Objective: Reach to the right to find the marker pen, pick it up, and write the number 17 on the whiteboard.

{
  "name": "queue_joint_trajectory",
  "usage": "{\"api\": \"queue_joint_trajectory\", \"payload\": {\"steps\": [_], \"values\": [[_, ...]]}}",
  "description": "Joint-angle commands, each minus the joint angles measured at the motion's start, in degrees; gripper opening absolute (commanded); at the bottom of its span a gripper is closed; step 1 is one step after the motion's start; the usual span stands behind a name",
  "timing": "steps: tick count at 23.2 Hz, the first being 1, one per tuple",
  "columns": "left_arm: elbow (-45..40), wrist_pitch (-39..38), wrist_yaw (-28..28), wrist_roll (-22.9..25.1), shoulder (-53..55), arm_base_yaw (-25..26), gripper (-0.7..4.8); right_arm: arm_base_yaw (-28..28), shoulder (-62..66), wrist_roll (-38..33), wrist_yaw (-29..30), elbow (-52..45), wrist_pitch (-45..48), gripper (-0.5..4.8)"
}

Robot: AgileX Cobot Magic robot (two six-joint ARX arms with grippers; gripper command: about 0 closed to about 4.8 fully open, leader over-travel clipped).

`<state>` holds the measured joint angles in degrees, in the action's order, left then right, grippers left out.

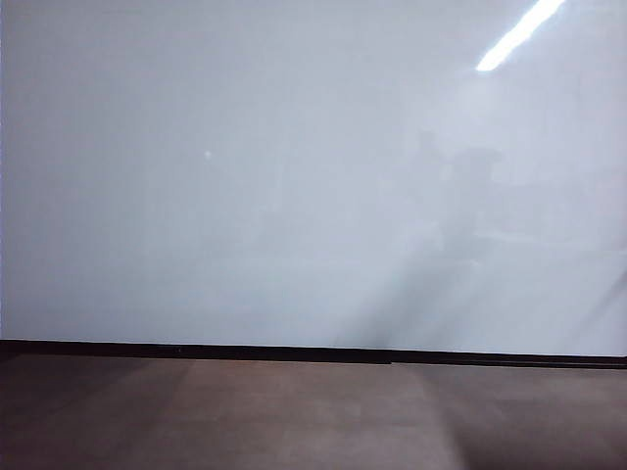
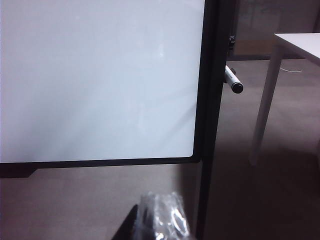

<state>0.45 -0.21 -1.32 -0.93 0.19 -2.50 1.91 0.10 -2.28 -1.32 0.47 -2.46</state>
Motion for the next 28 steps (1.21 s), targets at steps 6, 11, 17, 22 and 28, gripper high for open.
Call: {"api": "queue_joint_trajectory", "payload": {"steps": [6, 11, 17, 22, 28], "values": [[0.0, 0.7, 0.0, 0.2, 0.0, 0.1, -0.05, 0.0, 0.0, -0.1, 0.0, -0.2, 1.2, -0.01], [0.0, 0.7, -0.6, 0.2, 0.0, -1.9, -0.05, 0.0, 0.0, -0.1, 0.0, -0.2, 1.2, -0.01], [0.0, 0.7, -4.7, 0.2, 0.0, -17.5, -0.05, 0.0, 0.0, -1.8, 0.0, -0.2, 1.3, -0.01], [0.0, 0.7, -4.7, 0.2, 0.0, -34.4, -0.05, -0.2, 0.0, -5.2, 0.0, -0.2, 1.8, -0.01], [0.0, 0.7, -4.6, 0.2, 0.0, -50.1, -0.05, -0.2, 0.0, -7.7, -0.1, -0.2, 4.8, -0.01]]}}
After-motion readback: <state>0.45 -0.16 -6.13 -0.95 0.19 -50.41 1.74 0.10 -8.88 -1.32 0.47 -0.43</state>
